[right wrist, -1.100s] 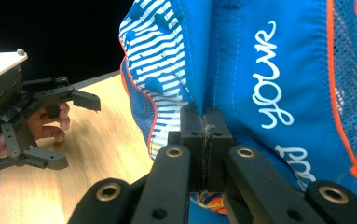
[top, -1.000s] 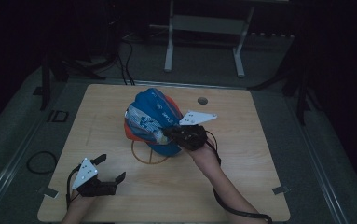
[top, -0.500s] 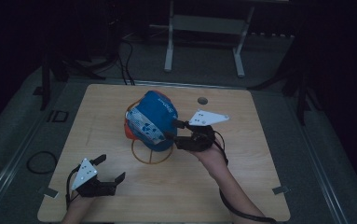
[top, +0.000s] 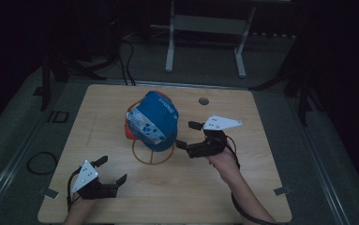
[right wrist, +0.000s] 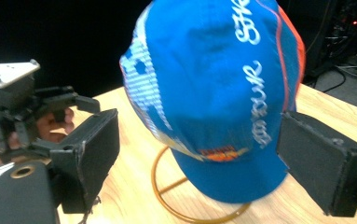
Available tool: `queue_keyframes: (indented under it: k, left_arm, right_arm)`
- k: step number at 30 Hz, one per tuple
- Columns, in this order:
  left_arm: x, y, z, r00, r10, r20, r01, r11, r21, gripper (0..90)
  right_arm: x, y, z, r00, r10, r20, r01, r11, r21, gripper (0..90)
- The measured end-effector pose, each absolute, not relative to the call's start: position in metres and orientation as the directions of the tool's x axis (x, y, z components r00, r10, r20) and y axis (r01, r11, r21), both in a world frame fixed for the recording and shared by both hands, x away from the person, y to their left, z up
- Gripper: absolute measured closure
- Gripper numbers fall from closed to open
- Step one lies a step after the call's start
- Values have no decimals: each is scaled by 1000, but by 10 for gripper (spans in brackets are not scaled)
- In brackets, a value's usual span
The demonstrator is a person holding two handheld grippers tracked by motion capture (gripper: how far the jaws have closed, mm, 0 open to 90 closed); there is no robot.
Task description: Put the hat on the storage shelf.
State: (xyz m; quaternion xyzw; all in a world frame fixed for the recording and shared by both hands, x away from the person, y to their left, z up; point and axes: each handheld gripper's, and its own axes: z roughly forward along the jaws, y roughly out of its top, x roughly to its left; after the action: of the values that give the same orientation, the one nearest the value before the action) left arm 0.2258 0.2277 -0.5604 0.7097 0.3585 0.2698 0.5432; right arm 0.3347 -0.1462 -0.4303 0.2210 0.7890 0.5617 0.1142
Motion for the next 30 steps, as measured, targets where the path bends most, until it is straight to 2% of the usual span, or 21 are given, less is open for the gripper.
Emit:
queue_keyframes:
  k: [19, 30]
  left_arm:
    - [223, 220, -564, 593, 805, 3, 221, -166, 961, 22]
    - [225, 219, -569, 591, 807, 12, 232, -183, 955, 23]
  right_arm:
    - [330, -168, -490, -880, 472, 55, 232, 326, 916, 139]
    - [325, -192, -524, -870, 488, 72, 282, 371, 885, 141]
